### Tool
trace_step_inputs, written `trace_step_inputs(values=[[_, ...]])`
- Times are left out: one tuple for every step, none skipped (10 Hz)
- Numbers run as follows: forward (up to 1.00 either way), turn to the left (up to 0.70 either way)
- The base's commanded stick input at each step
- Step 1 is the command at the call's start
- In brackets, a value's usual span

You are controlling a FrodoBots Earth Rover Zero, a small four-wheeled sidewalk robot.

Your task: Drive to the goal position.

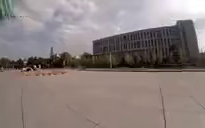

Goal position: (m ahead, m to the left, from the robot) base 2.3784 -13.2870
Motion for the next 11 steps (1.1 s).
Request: trace_step_inputs(values=[[0.68, -0.34], [0.68, -0.34], [0.69, -0.34], [0.7, -0.35], [0.7, -0.35], [0.7, -0.35], [0.7, -0.35], [0.7, -0.35], [0.7, -0.35], [0.7, -0.35], [0.7, -0.35]])
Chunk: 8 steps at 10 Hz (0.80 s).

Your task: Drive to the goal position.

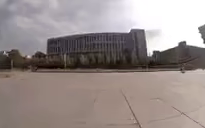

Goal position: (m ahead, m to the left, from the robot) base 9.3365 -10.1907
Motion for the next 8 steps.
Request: trace_step_inputs(values=[[0.7, -0.35], [0.7, -0.35], [0.7, -0.35], [0.7, -0.35], [0.7, -0.35], [0.7, -0.35], [0.7, -0.34], [0.7, -0.01]])
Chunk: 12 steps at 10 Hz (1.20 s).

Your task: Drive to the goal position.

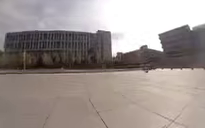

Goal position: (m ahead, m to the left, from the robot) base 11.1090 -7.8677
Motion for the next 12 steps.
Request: trace_step_inputs(values=[[0.7, 0.0], [0.7, 0.0], [0.7, 0.0], [0.7, 0.0], [0.7, 0.0], [0.7, 0.0], [0.7, 0.0], [0.69, 0.0], [0.66, 0.0], [0.69, 0.0], [0.7, 0.0], [0.7, 0.0]])
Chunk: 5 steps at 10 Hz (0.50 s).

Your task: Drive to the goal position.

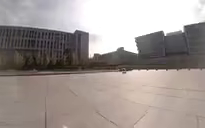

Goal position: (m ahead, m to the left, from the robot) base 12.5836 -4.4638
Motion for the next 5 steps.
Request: trace_step_inputs(values=[[0.7, 0.0], [0.7, 0.0], [0.7, -0.21], [0.7, -0.34], [0.7, -0.35]])
